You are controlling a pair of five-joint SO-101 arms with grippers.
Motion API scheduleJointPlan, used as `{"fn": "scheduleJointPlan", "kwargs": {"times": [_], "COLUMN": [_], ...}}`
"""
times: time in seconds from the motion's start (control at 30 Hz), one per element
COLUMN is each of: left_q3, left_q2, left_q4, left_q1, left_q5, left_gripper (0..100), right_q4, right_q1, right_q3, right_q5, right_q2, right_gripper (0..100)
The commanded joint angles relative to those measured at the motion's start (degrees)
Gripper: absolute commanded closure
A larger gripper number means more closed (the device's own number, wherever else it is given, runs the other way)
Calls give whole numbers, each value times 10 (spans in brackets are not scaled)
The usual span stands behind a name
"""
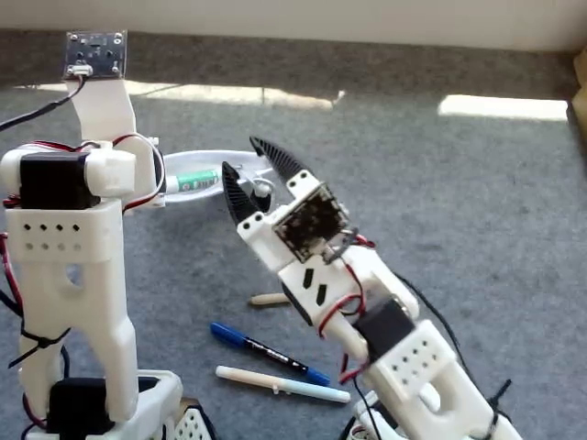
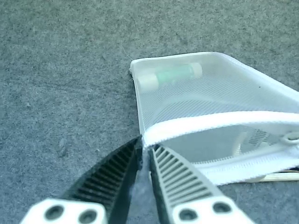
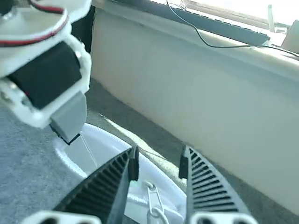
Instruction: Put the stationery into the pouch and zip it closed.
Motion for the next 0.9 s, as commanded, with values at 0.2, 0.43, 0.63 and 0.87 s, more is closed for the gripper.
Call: {"fn": "scheduleJointPlan", "kwargs": {"times": [0.2, 0.43, 0.63, 0.87], "left_q3": [34, 34, 34, 33], "left_q2": [6, 6, 6, 6], "left_q4": [-30, -29, -29, -29], "left_q1": [-7, -7, -7, -7], "left_q5": [-4, -4, -3, -3], "left_gripper": [993, 993, 993, 993], "right_q4": [198, 304, 364, 383], "right_q1": [8, 50, 138, 163], "right_q3": [-54, -54, -53, -36], "right_q5": [-67, -148, -237, -282], "right_q2": [-87, -89, -86, -84], "right_gripper": [861, 861, 861, 861]}}
